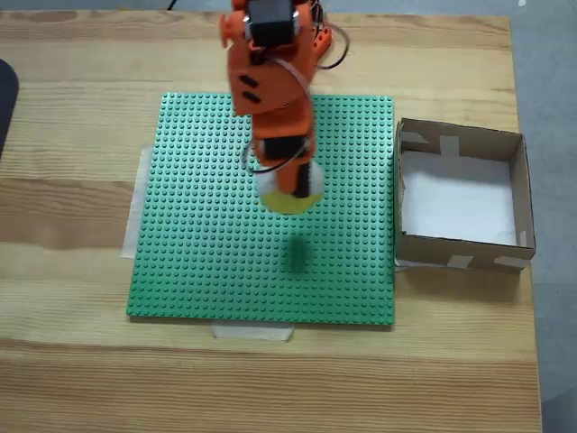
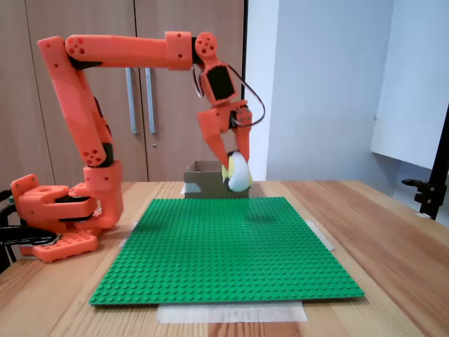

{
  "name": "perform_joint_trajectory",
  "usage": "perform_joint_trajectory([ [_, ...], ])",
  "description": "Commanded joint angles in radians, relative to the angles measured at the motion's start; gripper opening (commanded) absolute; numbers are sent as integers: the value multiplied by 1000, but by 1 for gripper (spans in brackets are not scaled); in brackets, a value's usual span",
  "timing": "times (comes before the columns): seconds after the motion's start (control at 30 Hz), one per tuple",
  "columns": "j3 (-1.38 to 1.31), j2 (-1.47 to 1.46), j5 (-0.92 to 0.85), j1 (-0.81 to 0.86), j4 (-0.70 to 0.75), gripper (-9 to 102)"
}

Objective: Pick the ball and put it in the box.

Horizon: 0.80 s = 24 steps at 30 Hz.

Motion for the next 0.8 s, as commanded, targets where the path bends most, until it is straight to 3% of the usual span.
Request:
perform_joint_trajectory([
  [0.0,-130,46,15,-72,35,-1],
  [0.4,-290,46,49,-360,57,-1],
  [0.77,-299,28,87,-558,-18,-1],
])
